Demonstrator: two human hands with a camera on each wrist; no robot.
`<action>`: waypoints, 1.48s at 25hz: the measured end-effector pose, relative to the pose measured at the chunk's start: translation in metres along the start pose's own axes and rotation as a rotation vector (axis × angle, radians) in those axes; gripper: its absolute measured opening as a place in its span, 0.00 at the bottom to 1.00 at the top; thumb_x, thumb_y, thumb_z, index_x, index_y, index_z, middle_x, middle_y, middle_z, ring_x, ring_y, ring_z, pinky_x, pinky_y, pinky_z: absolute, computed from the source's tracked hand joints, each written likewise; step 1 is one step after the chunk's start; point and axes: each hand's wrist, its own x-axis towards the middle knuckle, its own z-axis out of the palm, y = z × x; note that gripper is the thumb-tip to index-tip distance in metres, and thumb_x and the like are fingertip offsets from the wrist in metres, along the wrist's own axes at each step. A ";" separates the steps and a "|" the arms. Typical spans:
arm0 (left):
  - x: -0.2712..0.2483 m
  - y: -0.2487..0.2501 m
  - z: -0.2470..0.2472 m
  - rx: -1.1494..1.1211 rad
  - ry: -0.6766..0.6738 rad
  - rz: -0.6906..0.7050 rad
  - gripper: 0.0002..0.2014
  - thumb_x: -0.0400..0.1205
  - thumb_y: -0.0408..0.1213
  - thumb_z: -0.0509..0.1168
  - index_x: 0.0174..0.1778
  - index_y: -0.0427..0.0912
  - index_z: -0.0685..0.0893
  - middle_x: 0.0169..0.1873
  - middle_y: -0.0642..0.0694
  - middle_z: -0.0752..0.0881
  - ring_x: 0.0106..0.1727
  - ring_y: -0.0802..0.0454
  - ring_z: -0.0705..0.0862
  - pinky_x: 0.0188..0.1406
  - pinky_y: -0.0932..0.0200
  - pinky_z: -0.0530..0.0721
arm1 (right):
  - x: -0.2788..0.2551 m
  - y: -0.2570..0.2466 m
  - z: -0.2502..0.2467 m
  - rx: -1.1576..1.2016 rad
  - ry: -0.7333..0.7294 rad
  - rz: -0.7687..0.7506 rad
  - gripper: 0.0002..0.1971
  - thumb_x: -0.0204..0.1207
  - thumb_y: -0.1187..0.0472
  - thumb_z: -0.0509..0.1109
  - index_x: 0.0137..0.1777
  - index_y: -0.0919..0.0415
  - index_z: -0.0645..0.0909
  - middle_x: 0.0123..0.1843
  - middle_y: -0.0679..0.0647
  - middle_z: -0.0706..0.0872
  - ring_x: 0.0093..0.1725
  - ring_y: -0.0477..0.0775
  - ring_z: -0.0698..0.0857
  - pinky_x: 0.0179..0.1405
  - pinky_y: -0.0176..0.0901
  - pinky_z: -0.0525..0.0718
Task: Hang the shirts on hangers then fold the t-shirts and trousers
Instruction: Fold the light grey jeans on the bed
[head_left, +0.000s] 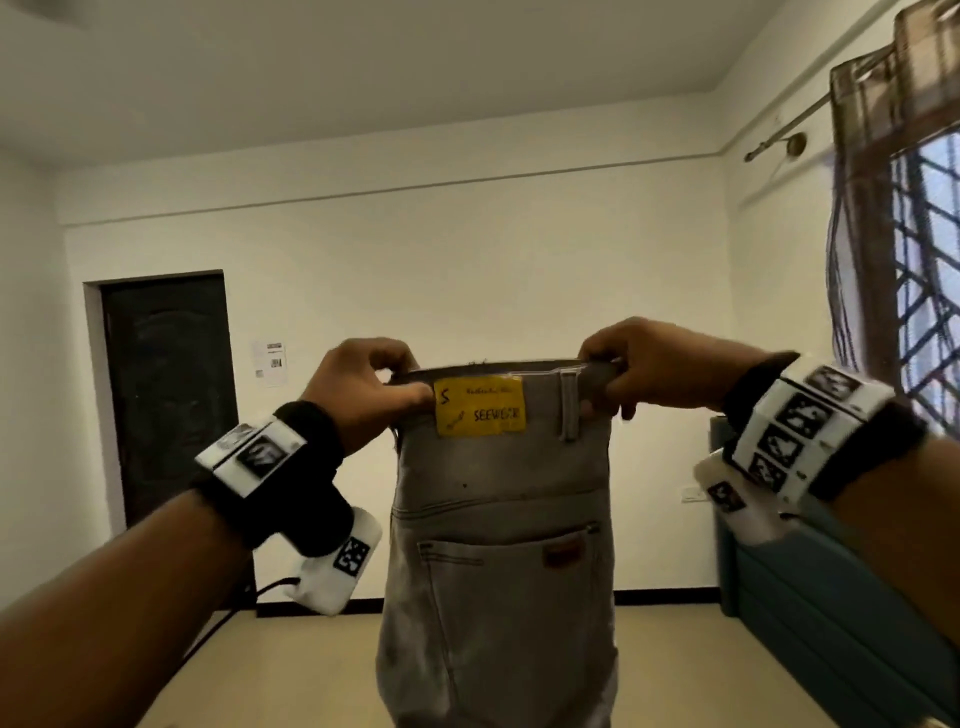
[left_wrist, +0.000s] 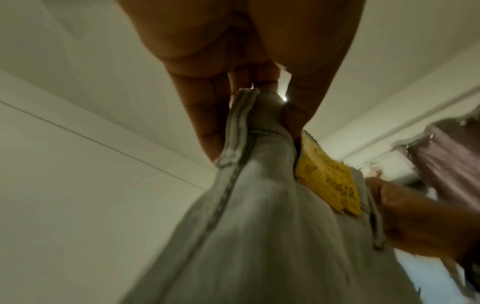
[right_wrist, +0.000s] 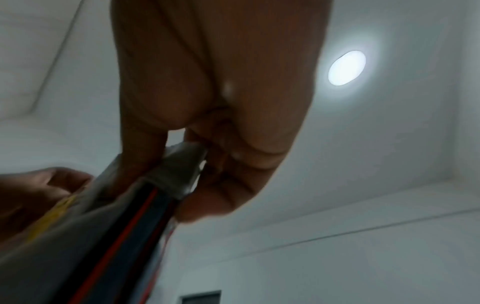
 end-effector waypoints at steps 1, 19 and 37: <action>-0.002 0.001 0.000 -0.071 0.018 -0.005 0.17 0.59 0.53 0.68 0.33 0.43 0.83 0.32 0.44 0.85 0.33 0.49 0.83 0.41 0.49 0.86 | -0.003 0.003 0.004 0.006 0.084 -0.051 0.08 0.66 0.68 0.78 0.39 0.61 0.82 0.32 0.57 0.85 0.29 0.44 0.82 0.27 0.35 0.81; -0.223 -0.028 -0.030 -0.575 -0.227 -0.342 0.21 0.59 0.51 0.75 0.44 0.50 0.77 0.36 0.54 0.84 0.36 0.55 0.83 0.29 0.59 0.83 | -0.144 -0.091 0.168 0.693 0.297 -0.044 0.24 0.64 0.63 0.78 0.58 0.58 0.73 0.43 0.62 0.88 0.43 0.60 0.86 0.44 0.54 0.88; -0.257 -0.024 -0.045 -1.003 -0.339 -0.271 0.27 0.58 0.48 0.84 0.51 0.46 0.86 0.47 0.36 0.88 0.44 0.39 0.88 0.41 0.50 0.87 | -0.202 -0.094 0.174 0.551 0.183 0.129 0.17 0.61 0.52 0.82 0.45 0.61 0.88 0.42 0.59 0.90 0.41 0.53 0.89 0.42 0.39 0.88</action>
